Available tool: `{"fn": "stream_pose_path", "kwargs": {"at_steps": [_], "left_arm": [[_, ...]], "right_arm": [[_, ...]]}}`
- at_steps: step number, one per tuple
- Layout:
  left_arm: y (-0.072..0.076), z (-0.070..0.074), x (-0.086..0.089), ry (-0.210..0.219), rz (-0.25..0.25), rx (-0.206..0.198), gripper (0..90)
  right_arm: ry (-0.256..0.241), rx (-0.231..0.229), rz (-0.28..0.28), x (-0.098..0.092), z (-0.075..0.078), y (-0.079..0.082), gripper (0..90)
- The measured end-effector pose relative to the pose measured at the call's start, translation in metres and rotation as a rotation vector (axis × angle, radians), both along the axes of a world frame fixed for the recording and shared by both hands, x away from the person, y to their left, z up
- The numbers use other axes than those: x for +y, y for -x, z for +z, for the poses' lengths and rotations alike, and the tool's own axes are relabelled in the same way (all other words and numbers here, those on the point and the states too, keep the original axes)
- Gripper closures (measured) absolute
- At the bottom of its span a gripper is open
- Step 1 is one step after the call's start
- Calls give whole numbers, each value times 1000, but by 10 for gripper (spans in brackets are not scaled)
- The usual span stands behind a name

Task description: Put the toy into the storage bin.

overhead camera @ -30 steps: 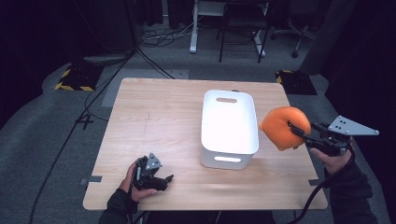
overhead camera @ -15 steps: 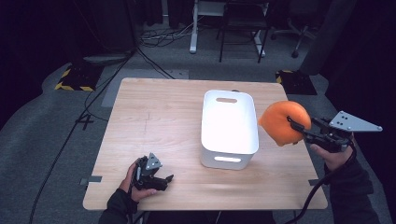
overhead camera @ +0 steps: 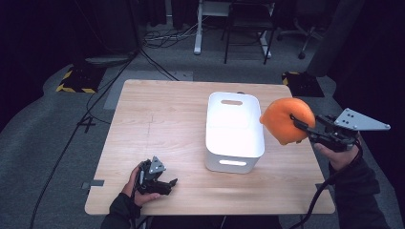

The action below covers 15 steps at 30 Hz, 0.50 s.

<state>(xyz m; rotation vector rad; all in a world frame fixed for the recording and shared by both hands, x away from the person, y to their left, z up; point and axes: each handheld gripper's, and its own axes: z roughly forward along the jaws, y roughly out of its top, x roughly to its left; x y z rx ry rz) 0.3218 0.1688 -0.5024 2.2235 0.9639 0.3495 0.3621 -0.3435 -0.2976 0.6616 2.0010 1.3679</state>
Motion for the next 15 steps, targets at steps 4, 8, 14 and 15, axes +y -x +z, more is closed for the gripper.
{"fn": "stream_pose_path", "kwargs": {"at_steps": [4, 8, 14, 15], "left_arm": [[0, 0, 0, 1, 1, -2, 153], [0, 0, 0, 0, 0, 0, 153], [0, 0, 0, 1, 1, -2, 153], [0, 0, 0, 0, 1, 1, 153]], "right_arm": [[-5, 2, 6, 4, 3, 0, 581], [-5, -5, 22, 10, 7, -1, 581], [-3, -12, 38, 18, 11, -1, 580], [-3, -16, 40, 19, 11, -1, 580]]}}
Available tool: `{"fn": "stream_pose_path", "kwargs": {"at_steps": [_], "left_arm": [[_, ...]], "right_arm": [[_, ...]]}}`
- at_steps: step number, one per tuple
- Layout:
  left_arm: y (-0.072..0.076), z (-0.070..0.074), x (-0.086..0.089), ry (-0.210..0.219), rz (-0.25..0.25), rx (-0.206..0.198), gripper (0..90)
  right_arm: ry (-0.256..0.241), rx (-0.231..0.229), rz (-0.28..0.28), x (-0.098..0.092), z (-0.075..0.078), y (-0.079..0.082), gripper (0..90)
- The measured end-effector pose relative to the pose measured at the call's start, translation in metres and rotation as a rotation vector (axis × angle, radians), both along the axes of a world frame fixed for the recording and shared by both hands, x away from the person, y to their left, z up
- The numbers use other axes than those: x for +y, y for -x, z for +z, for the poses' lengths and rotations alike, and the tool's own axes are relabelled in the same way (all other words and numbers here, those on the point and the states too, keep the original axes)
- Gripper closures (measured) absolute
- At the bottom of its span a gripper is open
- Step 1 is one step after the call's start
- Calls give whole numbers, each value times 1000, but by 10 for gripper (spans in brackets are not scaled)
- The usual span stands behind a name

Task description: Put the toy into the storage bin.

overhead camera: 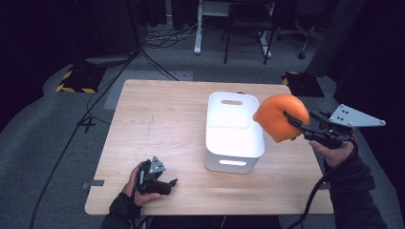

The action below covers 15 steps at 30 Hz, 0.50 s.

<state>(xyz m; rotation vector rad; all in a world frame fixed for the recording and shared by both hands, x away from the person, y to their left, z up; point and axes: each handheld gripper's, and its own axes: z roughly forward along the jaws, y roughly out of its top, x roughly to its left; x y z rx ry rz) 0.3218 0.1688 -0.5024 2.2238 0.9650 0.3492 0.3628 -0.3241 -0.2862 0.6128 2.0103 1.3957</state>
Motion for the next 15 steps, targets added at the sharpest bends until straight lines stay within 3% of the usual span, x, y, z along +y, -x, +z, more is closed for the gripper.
{"fn": "stream_pose_path", "kwargs": {"at_steps": [15], "left_arm": [[0, 0, 0, 1, 1, -3, 153]], "right_arm": [[6, -5, 57, 27, 3, 0, 578]]}}
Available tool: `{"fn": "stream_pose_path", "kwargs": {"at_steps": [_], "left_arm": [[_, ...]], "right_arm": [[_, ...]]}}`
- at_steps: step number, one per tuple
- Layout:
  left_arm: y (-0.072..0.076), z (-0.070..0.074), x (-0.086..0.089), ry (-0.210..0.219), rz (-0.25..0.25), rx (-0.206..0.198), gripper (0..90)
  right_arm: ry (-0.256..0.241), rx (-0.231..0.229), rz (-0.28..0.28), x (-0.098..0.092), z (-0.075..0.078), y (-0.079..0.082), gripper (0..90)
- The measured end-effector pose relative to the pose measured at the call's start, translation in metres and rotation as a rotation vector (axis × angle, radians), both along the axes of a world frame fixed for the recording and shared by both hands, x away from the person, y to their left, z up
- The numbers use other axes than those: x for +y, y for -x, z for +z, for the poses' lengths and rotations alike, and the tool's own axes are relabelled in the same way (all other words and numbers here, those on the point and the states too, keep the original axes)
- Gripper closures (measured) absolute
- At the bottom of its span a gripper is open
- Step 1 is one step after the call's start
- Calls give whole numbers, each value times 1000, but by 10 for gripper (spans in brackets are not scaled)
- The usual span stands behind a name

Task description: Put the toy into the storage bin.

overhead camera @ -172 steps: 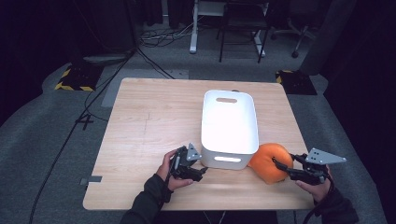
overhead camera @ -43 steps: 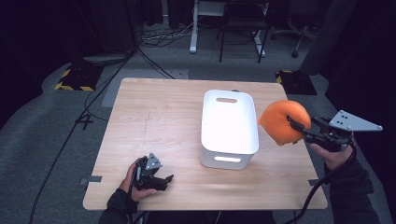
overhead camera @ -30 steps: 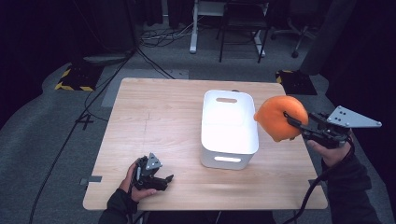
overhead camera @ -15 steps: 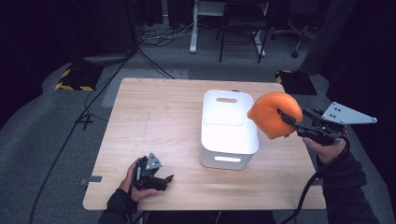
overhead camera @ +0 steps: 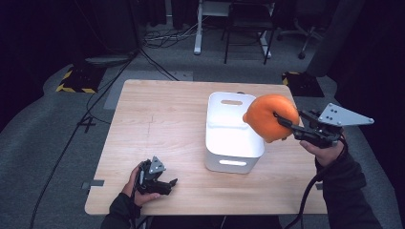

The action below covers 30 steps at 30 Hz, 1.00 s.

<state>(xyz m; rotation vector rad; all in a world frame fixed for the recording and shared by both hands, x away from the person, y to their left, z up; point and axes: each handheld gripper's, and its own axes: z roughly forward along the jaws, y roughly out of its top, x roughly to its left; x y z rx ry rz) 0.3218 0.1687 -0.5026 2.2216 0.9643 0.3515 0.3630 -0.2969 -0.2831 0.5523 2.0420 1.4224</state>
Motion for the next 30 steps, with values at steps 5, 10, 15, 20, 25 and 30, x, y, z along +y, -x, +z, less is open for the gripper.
{"fn": "stream_pose_path", "kwargs": {"at_steps": [5, 10, 15, 20, 25, 30], "left_arm": [[0, 0, 0, -1, -1, 3, 153], [0, 0, 0, -1, -1, 2, 153], [0, 0, 0, -1, -1, 2, 153], [0, 0, 0, -1, 0, 1, 153], [0, 0, 0, -1, 0, 2, 153], [0, 0, 0, -2, -2, 1, 153]], "right_arm": [[6, 0, 26, 13, -1, -1, 577], [10, 7, 46, 23, -2, -2, 575], [15, 3, 64, 32, -2, -2, 573], [16, 9, 73, 37, -4, -3, 571], [22, 10, 88, 40, -6, -3, 568], [27, 17, 99, 42, -8, -3, 567]]}}
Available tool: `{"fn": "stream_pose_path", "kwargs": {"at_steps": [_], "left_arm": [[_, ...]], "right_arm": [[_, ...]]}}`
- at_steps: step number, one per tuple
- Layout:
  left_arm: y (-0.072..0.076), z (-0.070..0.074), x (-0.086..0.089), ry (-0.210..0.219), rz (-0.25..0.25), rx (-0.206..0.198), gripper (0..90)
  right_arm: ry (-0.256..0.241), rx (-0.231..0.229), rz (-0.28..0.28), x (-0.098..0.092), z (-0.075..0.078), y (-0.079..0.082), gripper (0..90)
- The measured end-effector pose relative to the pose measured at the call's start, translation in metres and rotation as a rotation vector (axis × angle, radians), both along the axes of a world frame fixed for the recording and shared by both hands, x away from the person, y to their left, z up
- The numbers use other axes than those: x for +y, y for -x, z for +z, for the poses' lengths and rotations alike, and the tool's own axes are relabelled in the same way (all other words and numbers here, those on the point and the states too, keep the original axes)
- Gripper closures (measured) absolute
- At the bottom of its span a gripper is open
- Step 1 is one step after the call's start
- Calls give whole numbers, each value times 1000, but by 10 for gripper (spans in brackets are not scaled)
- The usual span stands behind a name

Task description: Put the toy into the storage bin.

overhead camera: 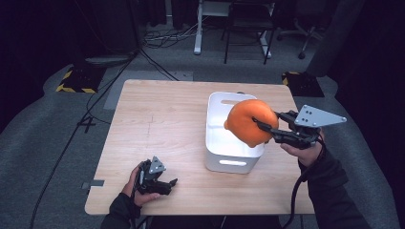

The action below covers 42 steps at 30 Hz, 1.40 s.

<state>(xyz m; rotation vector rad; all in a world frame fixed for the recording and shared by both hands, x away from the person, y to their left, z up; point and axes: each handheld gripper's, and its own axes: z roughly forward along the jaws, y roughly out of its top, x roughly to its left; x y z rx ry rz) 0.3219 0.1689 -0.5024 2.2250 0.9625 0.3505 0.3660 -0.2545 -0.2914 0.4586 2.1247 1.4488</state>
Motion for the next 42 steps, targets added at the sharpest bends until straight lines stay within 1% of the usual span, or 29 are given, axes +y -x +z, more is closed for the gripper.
{"fn": "stream_pose_path", "kwargs": {"at_steps": [1, 7, 12, 15, 17, 20, 22, 26, 27, 28, 36, 37, 42], "left_arm": [[0, 0, 0, 0, 0, 0, 153], [0, 0, 0, 2, 1, 1, 153], [0, 0, 0, 2, 2, 0, 153], [0, 0, 0, 2, 1, 1, 153], [0, 0, 0, 1, 2, 0, 153], [0, 0, 0, 2, 1, 1, 153], [0, 0, 0, 2, 1, 0, 153], [0, 0, 0, 1, 1, 1, 153], [0, 0, 0, 1, 1, 0, 153], [0, 0, 0, 1, 1, 1, 153], [0, 0, 0, 2, 1, 1, 153], [0, 0, 0, 2, 2, -2, 153], [0, 0, 0, 1, 2, 0, 153]], "right_arm": [[0, 8, -1, 1, -1, 1, 566], [13, 14, 17, 4, -6, 0, 564], [26, 29, 27, 7, -12, 0, 562], [38, 35, 36, 10, -16, -1, 561], [51, 48, 41, 12, -19, -1, 559], [63, 52, 47, 14, -23, -1, 557], [66, 62, 51, 16, -26, -2, 555], [89, 85, 61, 19, -34, -4, 549], [89, 85, 61, 19, -34, -4, 549], [100, 83, 68, 20, -37, -5, 549], [108, 106, 70, 22, -45, -8, 543], [111, 114, 70, 22, -46, -8, 543], [141, 121, 76, 26, -53, -11, 537]]}}
